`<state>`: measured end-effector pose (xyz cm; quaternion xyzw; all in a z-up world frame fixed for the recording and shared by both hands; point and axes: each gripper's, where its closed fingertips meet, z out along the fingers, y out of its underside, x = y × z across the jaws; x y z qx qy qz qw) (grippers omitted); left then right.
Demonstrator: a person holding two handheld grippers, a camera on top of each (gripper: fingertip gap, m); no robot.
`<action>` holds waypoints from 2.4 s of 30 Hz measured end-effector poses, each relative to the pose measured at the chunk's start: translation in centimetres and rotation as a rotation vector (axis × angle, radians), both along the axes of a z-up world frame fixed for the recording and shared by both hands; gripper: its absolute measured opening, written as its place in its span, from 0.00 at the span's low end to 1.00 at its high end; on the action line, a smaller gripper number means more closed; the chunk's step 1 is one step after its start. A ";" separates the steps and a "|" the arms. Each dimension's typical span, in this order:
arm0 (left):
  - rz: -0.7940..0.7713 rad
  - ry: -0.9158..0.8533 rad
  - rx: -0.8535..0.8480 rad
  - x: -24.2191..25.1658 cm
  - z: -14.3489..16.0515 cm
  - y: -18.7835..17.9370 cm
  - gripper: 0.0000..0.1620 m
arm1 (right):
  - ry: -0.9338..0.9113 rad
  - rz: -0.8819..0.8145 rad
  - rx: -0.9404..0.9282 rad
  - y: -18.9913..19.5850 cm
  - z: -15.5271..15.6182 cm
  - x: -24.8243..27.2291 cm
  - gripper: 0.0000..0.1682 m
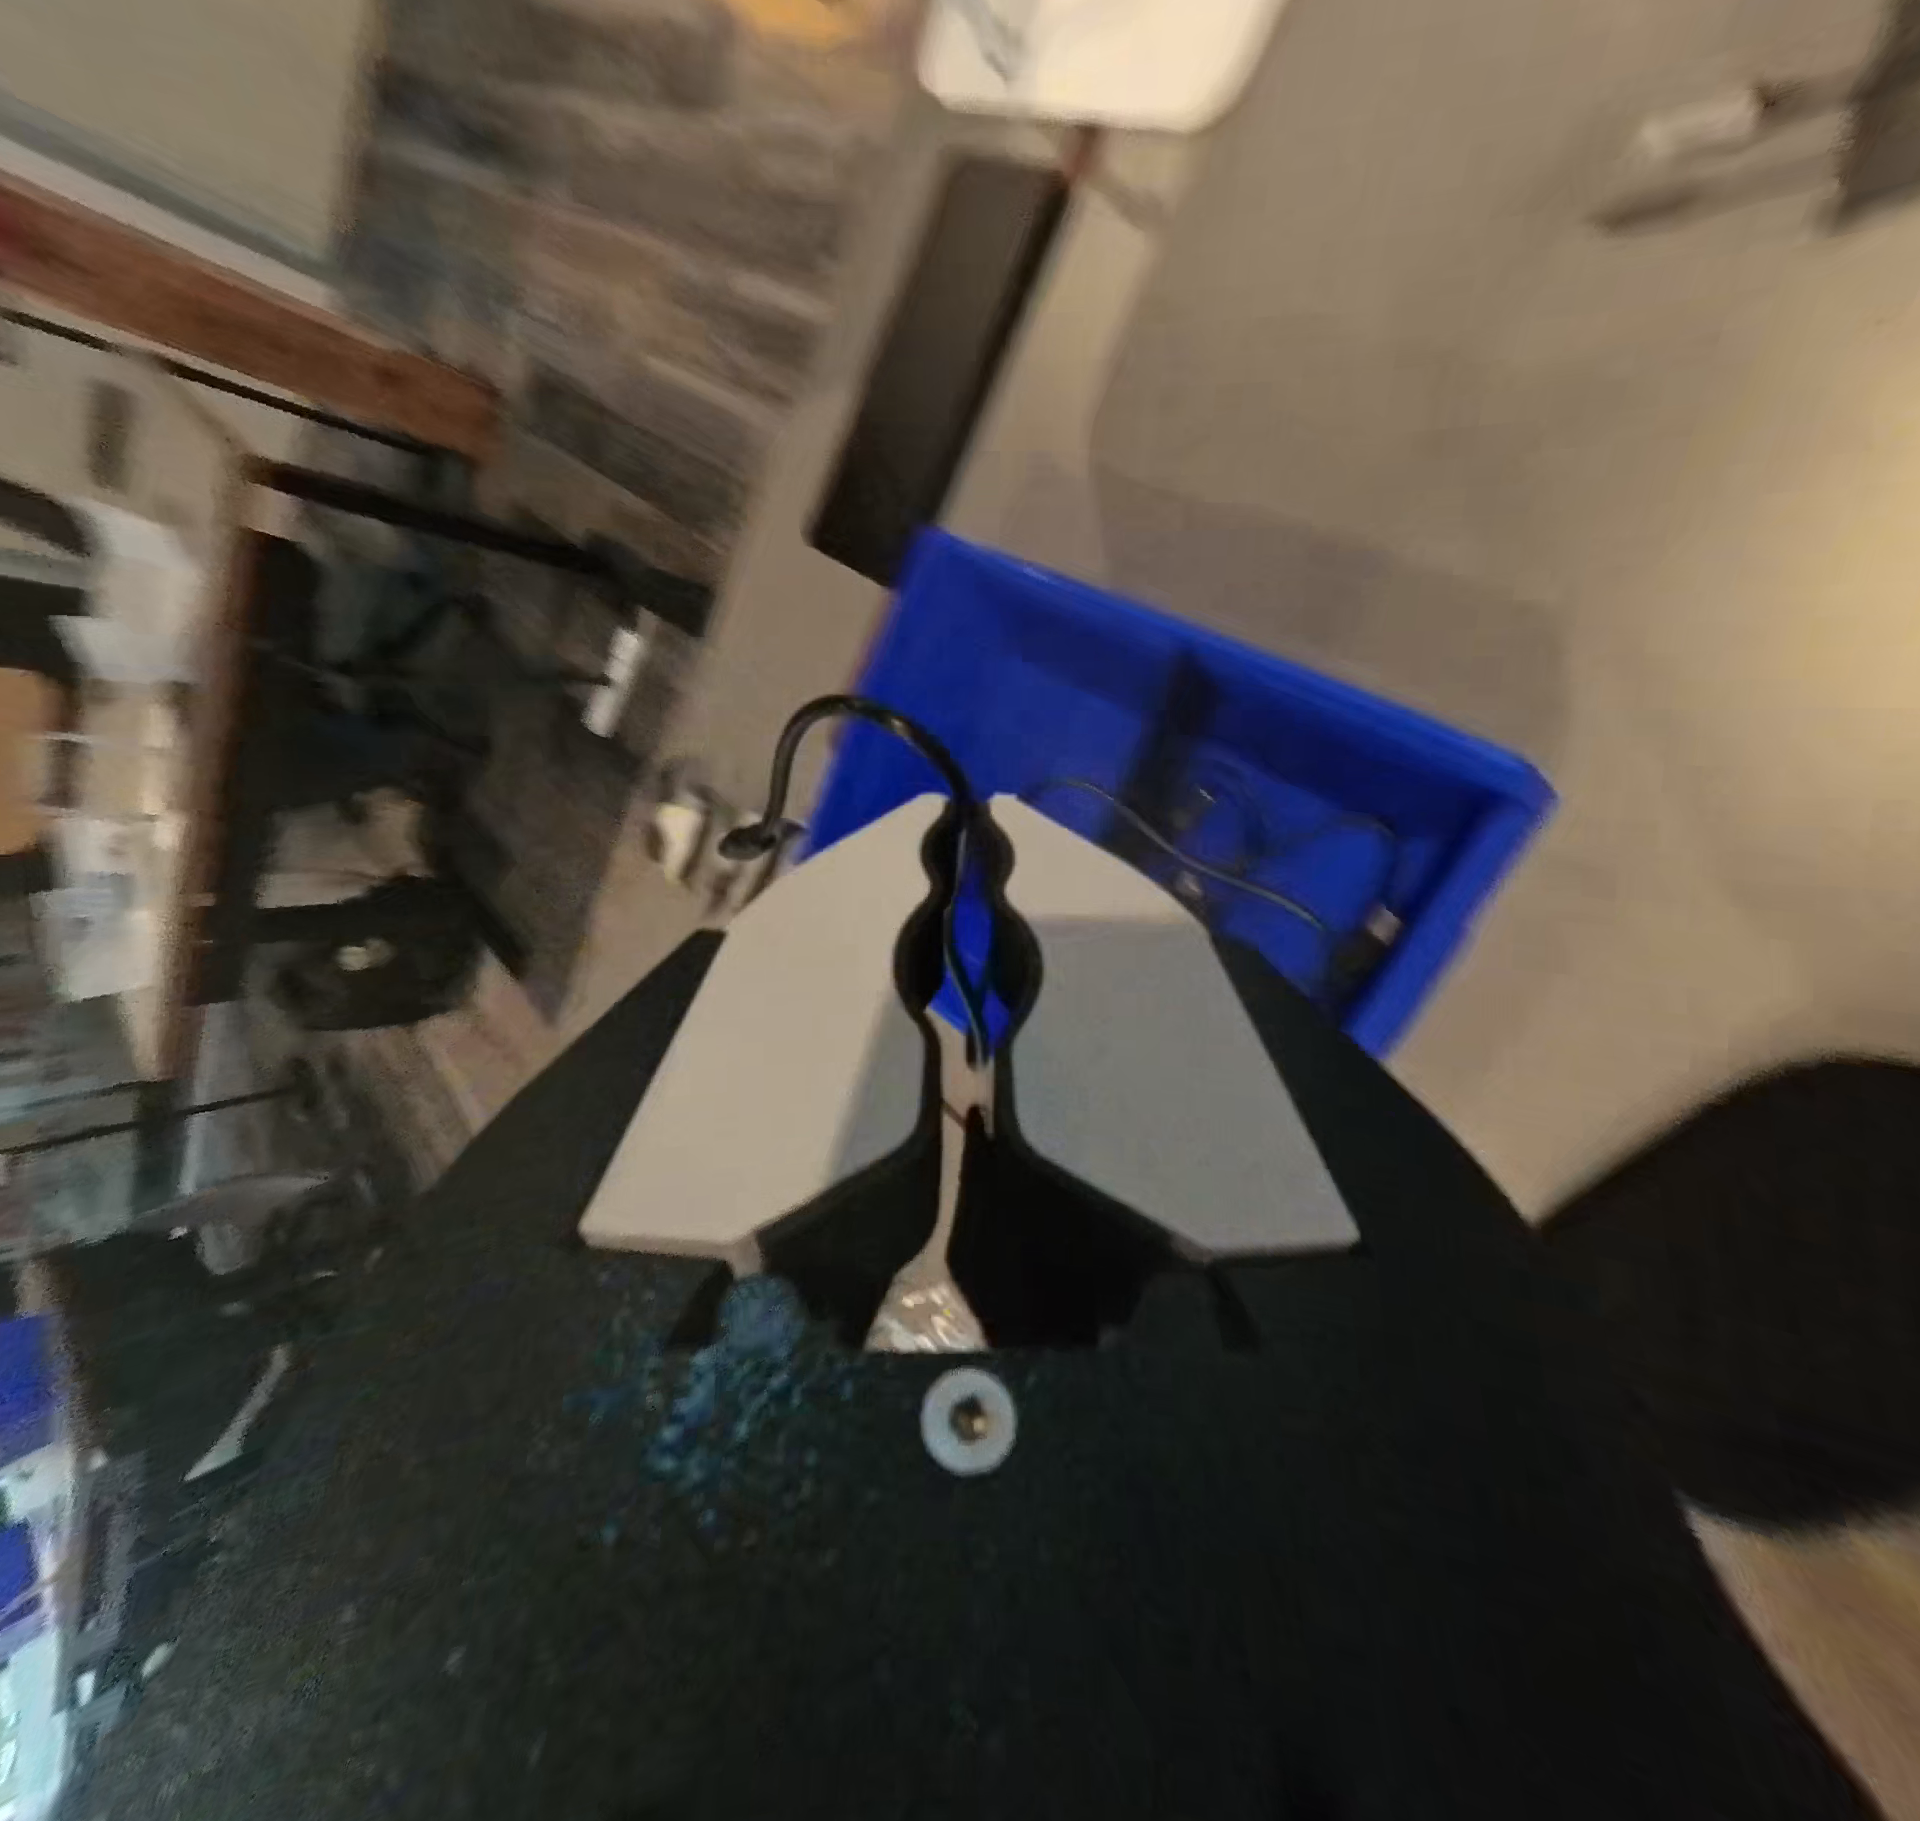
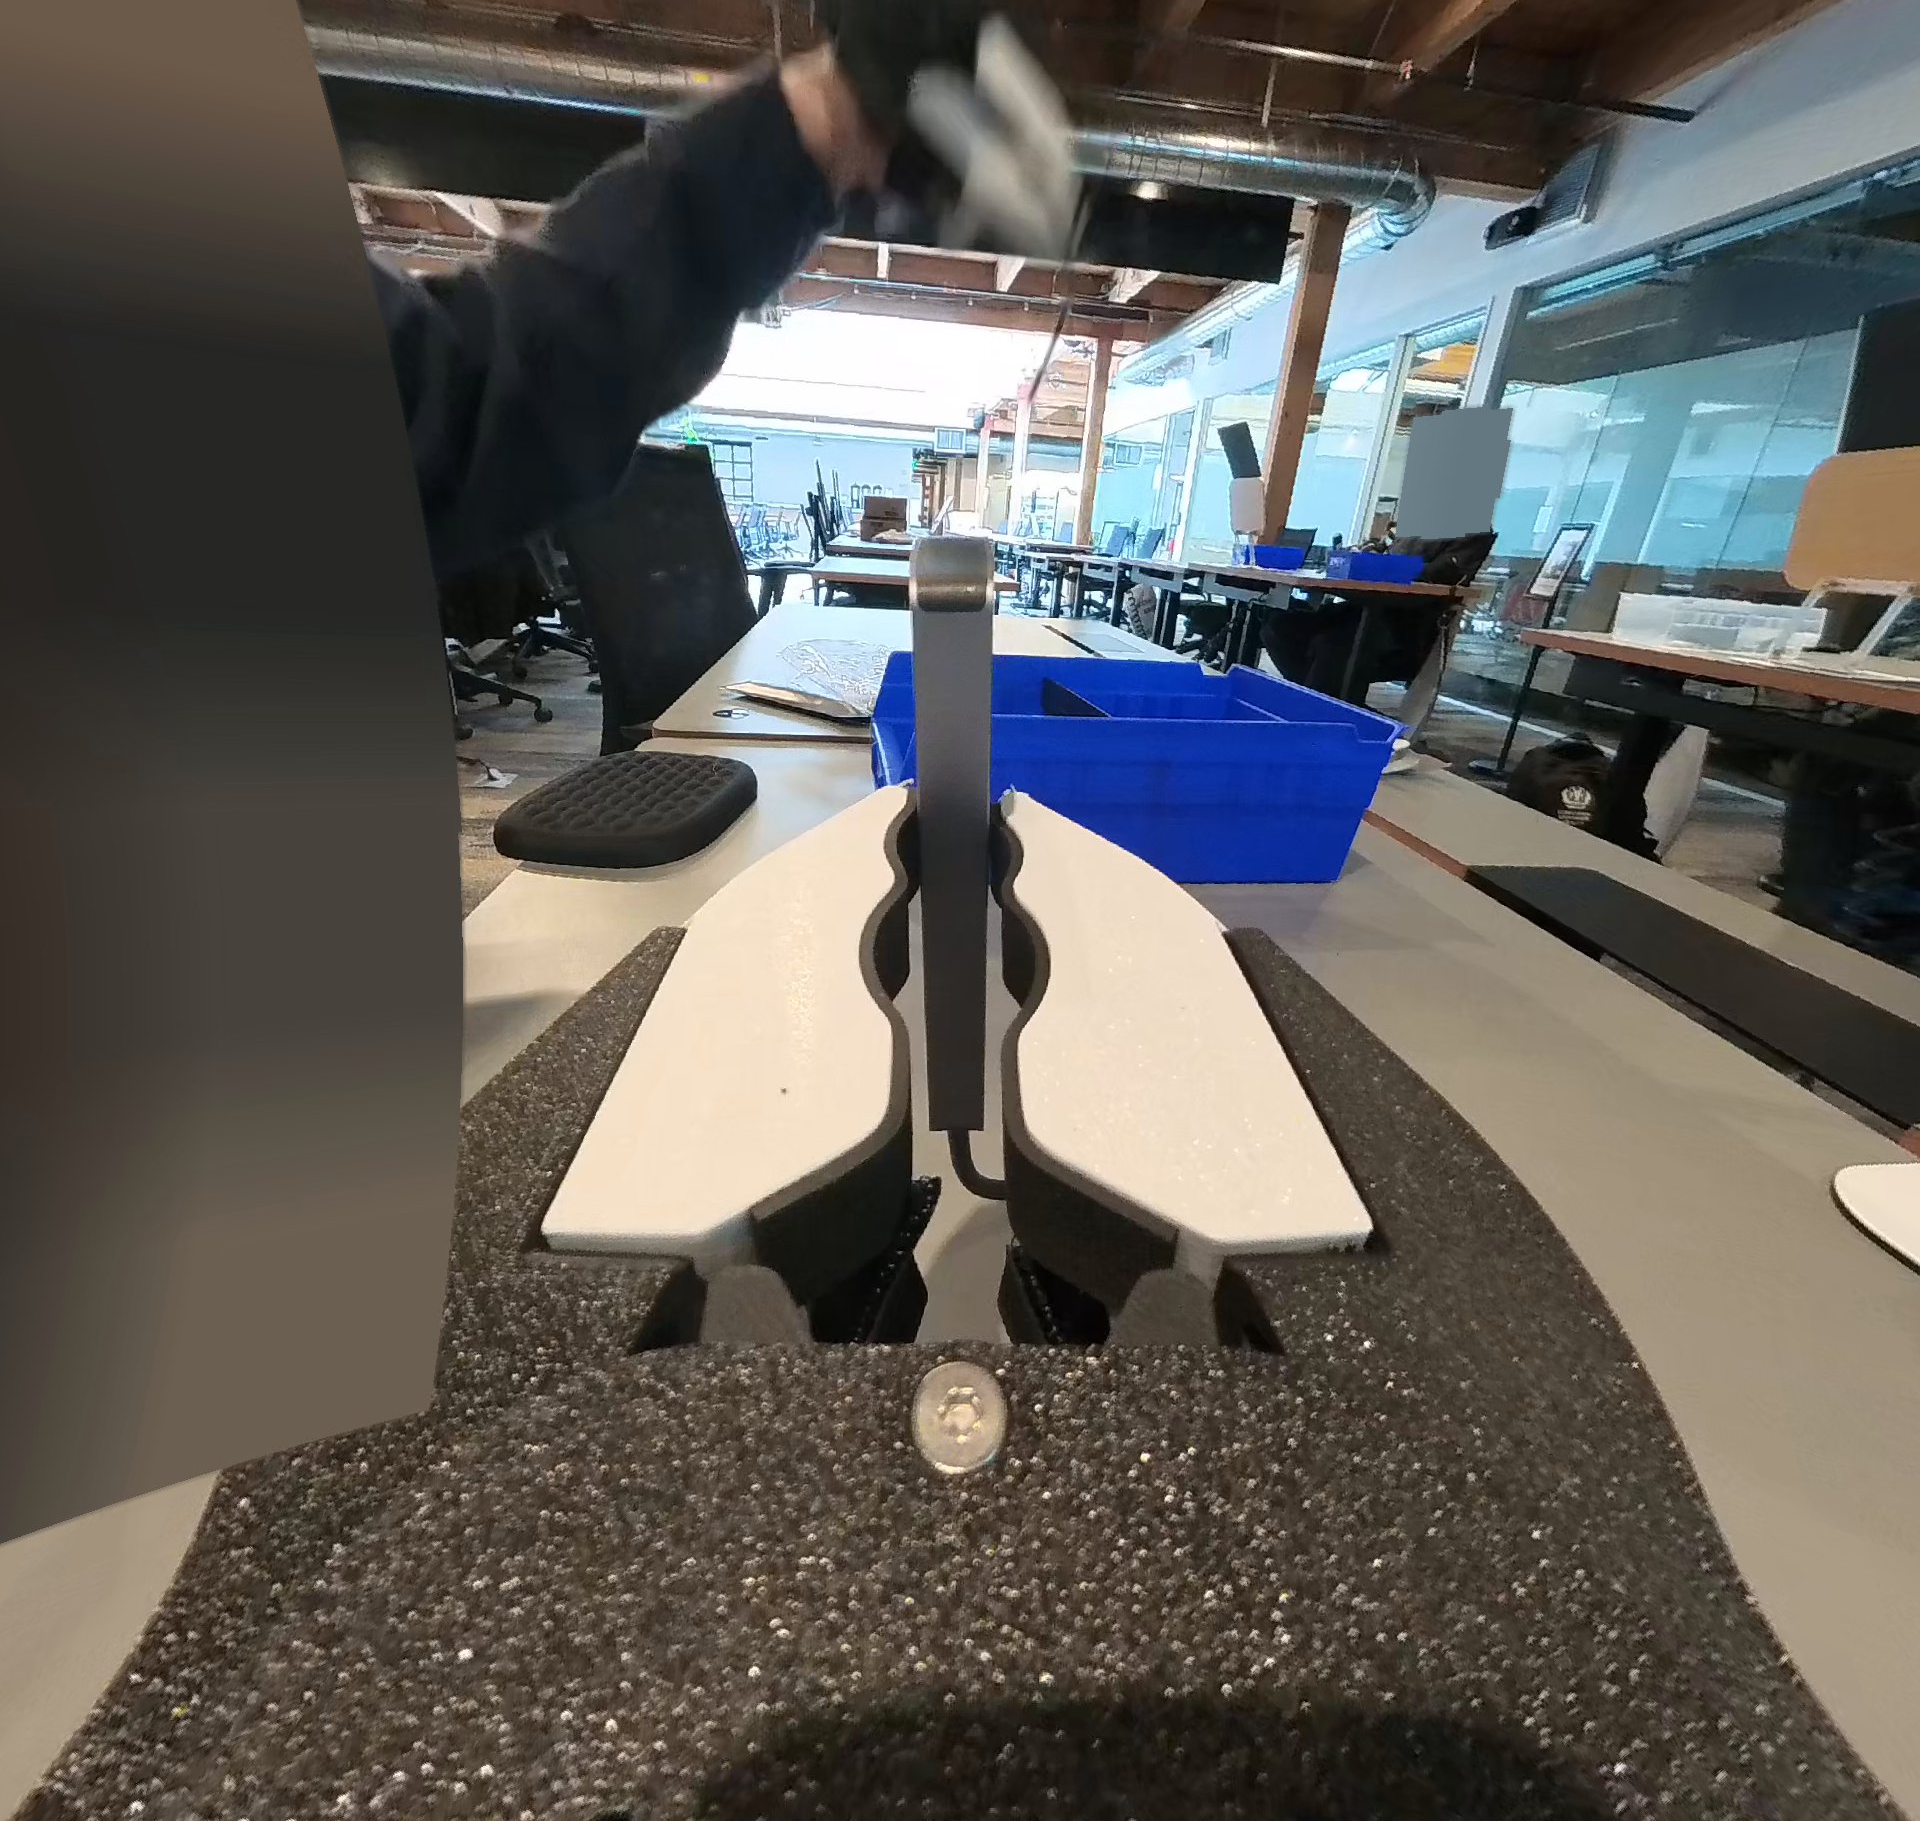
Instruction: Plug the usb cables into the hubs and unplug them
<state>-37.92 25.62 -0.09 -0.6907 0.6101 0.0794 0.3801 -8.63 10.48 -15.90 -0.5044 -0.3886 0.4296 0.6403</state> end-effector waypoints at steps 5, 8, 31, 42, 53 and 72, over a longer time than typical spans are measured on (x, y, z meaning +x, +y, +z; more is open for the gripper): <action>-0.032 0.187 -0.294 -1.9 -9.5 -2.4 0.02 | -0.001 0.002 -0.003 0.0 -0.1 -0.1 0.07; -0.059 0.194 -0.394 -2.1 -12.5 -3.4 0.02 | -0.002 0.001 -0.007 0.1 -0.2 -0.1 0.07; -0.237 0.328 -0.389 -1.3 -24.7 -2.9 0.13 | -0.004 0.007 -0.034 0.3 -0.7 -0.2 0.07; -0.437 0.443 -0.395 -0.5 -27.8 -2.0 0.15 | -0.021 0.008 -0.051 0.5 -1.3 -0.4 0.07; -0.487 0.536 -0.442 -0.8 -30.3 -1.2 0.12 | -0.027 0.010 -0.065 0.7 -1.6 -0.4 0.07; -0.381 0.484 -0.391 -2.1 -28.2 -1.4 0.02 | -0.021 0.010 -0.052 0.4 -1.2 -0.4 0.07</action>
